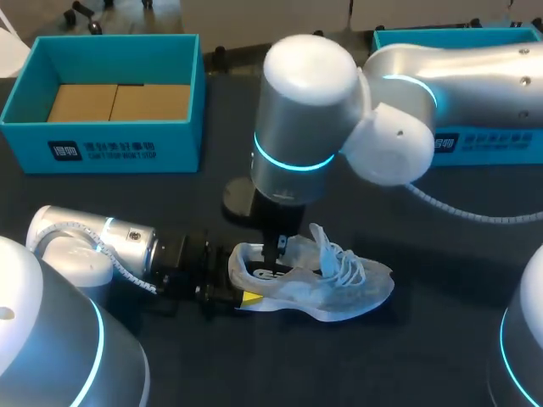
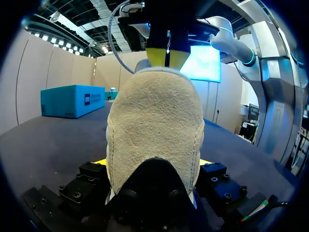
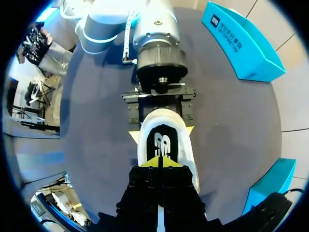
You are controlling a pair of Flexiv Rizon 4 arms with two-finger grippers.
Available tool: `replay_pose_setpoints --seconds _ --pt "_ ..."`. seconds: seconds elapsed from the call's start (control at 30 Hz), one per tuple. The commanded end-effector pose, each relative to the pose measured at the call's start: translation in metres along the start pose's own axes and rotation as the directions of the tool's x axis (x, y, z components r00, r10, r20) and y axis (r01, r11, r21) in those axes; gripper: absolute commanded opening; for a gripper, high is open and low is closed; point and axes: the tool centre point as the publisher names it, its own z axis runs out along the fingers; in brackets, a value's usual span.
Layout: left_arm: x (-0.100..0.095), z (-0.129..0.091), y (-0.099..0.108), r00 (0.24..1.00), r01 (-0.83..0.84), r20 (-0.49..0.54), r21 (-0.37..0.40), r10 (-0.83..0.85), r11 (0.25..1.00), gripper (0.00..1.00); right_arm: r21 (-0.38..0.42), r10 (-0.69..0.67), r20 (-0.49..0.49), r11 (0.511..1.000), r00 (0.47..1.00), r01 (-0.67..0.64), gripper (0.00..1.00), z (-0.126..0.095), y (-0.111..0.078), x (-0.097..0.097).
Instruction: Take the shoe out of the shoebox, open the shoe tongue, remove and reinsert the insole, then place the shoe into the shoebox
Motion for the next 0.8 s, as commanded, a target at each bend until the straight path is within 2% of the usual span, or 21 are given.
replay_pose_setpoints --seconds 0.03,0.53,0.8 --pt "-0.001 -0.001 0.002 1.000 0.001 0.000 -0.003 -0.001 1.000 0.00 -0.002 -0.010 -0.002 1.000 1.000 0.010 0.00 0.011 -0.002 -0.002" --pt "-0.001 -0.001 0.002 1.000 0.001 0.000 -0.003 -0.001 1.000 0.00 0.004 -0.058 -0.026 0.998 0.998 0.058 0.00 0.044 -0.005 -0.014" --pt "-0.001 -0.001 0.002 1.000 0.001 0.000 -0.003 -0.001 1.000 0.00 0.010 -0.058 -0.033 0.998 0.998 0.058 0.00 0.058 -0.018 -0.010"
